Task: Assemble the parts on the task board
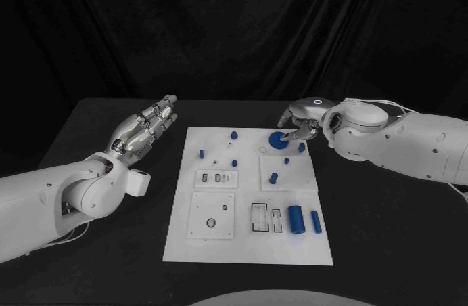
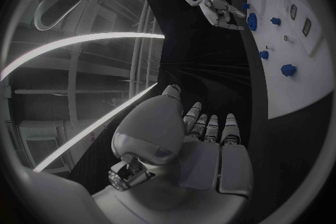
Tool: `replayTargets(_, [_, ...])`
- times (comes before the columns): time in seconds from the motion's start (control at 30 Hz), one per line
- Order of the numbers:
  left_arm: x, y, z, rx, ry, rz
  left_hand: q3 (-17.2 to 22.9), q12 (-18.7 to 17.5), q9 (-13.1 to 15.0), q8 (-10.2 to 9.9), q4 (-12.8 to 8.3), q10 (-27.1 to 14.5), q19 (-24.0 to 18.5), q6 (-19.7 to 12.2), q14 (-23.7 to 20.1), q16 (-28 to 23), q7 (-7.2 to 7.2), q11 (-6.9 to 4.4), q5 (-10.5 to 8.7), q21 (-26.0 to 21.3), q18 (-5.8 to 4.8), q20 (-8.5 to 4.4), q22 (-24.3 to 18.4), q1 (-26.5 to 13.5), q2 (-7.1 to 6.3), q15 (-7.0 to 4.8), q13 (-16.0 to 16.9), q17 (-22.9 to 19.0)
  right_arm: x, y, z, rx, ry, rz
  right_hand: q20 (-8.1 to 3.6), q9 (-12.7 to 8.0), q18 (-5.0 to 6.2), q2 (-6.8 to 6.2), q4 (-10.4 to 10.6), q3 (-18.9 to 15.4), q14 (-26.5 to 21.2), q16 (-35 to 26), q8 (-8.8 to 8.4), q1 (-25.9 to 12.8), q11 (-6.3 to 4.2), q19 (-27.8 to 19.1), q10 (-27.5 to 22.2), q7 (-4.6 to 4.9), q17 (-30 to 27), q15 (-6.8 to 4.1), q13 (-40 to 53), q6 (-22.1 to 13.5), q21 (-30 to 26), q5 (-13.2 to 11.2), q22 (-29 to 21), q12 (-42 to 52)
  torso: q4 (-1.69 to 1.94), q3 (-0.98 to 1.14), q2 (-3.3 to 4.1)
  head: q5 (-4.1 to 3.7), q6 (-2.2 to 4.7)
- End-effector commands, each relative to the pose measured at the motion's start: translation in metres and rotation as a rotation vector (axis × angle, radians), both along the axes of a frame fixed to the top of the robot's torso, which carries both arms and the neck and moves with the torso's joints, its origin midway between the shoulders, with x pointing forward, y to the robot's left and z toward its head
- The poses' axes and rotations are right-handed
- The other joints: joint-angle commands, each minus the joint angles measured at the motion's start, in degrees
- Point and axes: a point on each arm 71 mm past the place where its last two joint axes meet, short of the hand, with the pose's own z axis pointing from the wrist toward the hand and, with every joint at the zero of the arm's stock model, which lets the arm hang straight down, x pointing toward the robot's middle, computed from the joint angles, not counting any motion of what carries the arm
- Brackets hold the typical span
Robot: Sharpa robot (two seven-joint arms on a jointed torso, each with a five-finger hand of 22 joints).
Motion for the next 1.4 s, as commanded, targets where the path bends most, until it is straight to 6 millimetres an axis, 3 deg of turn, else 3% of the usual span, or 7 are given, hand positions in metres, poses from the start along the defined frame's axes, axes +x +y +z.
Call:
replayTargets(0.03, [-0.001,-0.001,0.007,-0.041,-0.067,-0.018,0.4,-0.38,0.04,0.28,0.06,-0.12,0.04,-0.02,0.08,-0.21,0.54,0.4,0.37,-0.2,0.89,0.34,-0.08,0.61,-0.1,0.42,-0.06,-0.09,0.0,0.0,-0.002,0.002,-0.008,-0.017,-0.05,-0.02,-0.47,-0.1,-0.17,0.07,6.0,0.15,-0.18,0.5,-0.29,0.41,6.05,-0.02,15.06,-0.42,15.06,-0.46,0.28,0.17,9.26,0.14,0.0,-0.1,-0.09,0.08,-0.1])
replayTargets(0.57, [0.0,-0.002,0.006,-0.043,-0.06,-0.027,0.47,-0.38,0.03,0.26,0.01,-0.12,0.04,-0.14,0.08,-0.21,0.62,0.49,0.44,-0.2,0.96,0.51,-0.08,0.7,-0.08,0.53,-0.06,-0.09,-0.001,0.004,-0.018,-0.007,0.024,-0.018,-0.06,0.34,-0.39,-0.24,-0.73,0.17,6.0,0.15,0.31,1.13,-0.14,0.17,6.05,0.31,15.06,-0.38,15.06,0.32,-0.05,0.04,9.26,0.14,-0.09,0.03,-0.07,0.04,-0.26])
replayTargets(0.9, [0.001,-0.002,0.005,-0.045,-0.051,-0.037,0.72,-0.38,0.22,0.56,-0.07,-0.12,0.04,1.1,0.08,-0.21,1.07,0.91,0.53,-0.2,1.19,1.08,-0.08,0.92,0.01,0.88,-0.06,-0.09,0.001,0.002,-0.028,-0.021,0.045,-0.036,0.27,0.68,-0.12,-0.18,-2.97,0.95,6.0,0.15,-0.07,3.53,0.31,-0.67,6.05,0.83,15.06,0.02,15.06,-0.58,-1.31,3.08,9.11,0.14,-0.04,0.05,0.01,0.18,-0.34])
replayTargets(1.0, [0.001,-0.001,0.005,-0.044,-0.049,-0.038,0.75,-0.38,0.25,0.62,-0.08,-0.12,0.04,1.35,0.08,-0.21,1.13,0.97,0.53,-0.2,1.22,1.15,-0.08,0.94,0.02,0.91,-0.06,-0.09,0.0,0.001,-0.029,-0.023,0.05,-0.036,0.35,0.93,-0.03,-0.11,-4.12,1.57,6.0,0.15,0.08,4.7,0.34,-0.88,6.05,0.8,15.06,0.06,15.06,-0.63,-1.71,6.14,9.11,0.14,0.02,0.05,0.02,0.13,-0.43])
replayTargets(1.17, [0.001,-0.002,0.005,-0.045,-0.047,-0.041,0.78,-0.38,0.26,0.66,-0.09,-0.12,0.04,1.43,0.08,-0.21,1.18,1.03,0.55,-0.2,1.25,1.25,-0.08,0.97,0.02,0.97,-0.06,-0.09,-0.001,0.001,-0.031,-0.026,0.058,-0.031,0.3,1.21,0.05,-0.17,-5.27,2.22,6.0,0.15,0.14,5.86,0.17,-1.05,6.05,0.57,15.06,-0.06,15.06,-0.7,-2.1,7.46,9.11,0.14,0.04,0.04,0.03,-0.04,-0.48])
replayTargets(1.3, [0.001,-0.002,0.005,-0.046,-0.046,-0.044,0.8,-0.38,0.27,0.68,-0.1,-0.12,0.04,1.47,0.08,-0.21,1.21,1.06,0.57,-0.2,1.27,1.31,-0.08,0.99,0.02,1.01,-0.06,-0.09,-0.001,0.003,-0.032,-0.024,0.061,-0.02,0.24,2.11,0.06,-0.01,-6.09,2.91,6.0,0.15,1.02,6.65,0.18,-1.09,6.05,0.65,15.06,-0.11,15.06,1.04,-2.28,8.55,9.19,0.14,-0.08,0.01,-0.02,-0.11,-0.58])
replayTargets(1.4, [0.002,-0.003,0.005,-0.046,-0.045,-0.047,0.85,-0.38,0.26,0.68,-0.13,-0.12,0.04,1.42,0.08,-0.21,1.24,1.1,0.63,-0.2,1.3,1.42,-0.08,1.04,0.04,1.08,-0.06,-0.09,-0.002,0.004,-0.032,-0.02,0.06,-0.011,0.13,3.98,0.03,0.19,-7.21,3.63,6.0,0.15,3.36,7.57,0.2,-0.94,6.05,0.74,15.06,-0.15,15.06,4.26,-2.23,10.09,9.39,0.14,-0.15,-0.01,-0.03,0.01,-0.63])
